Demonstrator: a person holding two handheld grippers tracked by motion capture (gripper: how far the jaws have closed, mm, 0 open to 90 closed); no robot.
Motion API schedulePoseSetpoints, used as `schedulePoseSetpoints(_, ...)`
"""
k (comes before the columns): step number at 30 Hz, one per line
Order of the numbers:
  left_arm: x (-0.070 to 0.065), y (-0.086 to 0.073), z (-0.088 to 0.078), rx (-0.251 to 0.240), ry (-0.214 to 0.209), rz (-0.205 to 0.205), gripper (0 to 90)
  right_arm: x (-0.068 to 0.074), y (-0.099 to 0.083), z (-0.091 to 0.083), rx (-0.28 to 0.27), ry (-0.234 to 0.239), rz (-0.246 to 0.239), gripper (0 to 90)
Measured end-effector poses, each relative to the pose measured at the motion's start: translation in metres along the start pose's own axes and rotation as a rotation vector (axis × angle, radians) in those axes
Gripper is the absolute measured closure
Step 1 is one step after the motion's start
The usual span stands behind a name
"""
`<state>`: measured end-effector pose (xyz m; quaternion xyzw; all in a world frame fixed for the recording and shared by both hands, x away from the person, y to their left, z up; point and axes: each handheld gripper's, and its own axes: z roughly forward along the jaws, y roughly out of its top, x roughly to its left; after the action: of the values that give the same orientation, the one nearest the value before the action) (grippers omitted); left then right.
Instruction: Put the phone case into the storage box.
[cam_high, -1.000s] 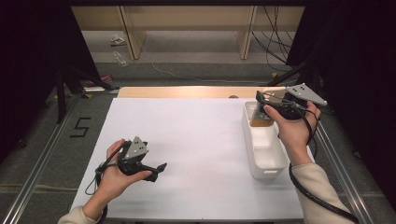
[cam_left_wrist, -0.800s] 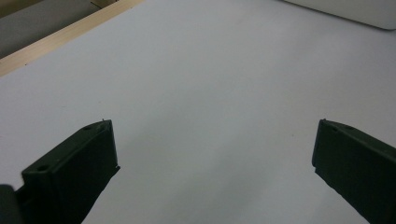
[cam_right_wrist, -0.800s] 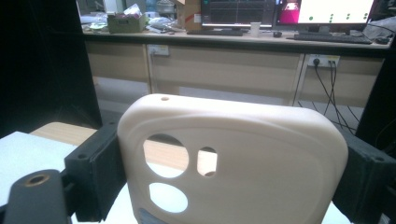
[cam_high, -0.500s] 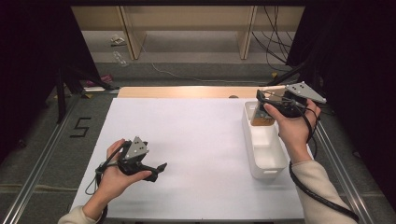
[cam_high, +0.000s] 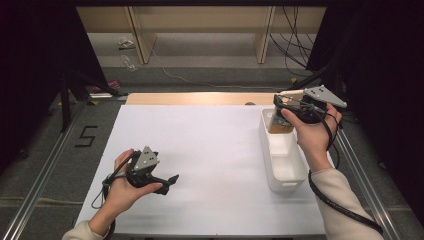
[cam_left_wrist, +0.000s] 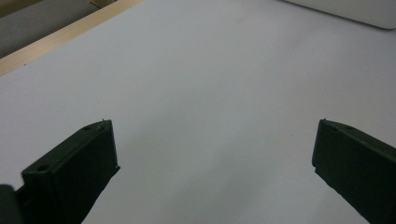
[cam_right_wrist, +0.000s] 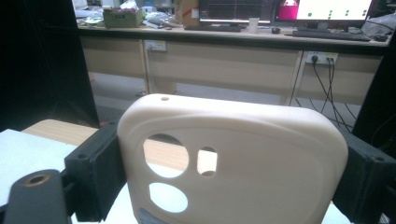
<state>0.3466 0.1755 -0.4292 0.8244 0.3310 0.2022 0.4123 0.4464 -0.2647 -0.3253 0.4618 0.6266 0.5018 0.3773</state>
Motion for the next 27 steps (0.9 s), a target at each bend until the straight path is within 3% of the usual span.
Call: schedulePoseSetpoints(27,0.001,0.000,0.000,-0.001,-0.001,0.002,0.0,0.000,0.003,0.011,0.011,-0.008,-0.002,12.7)
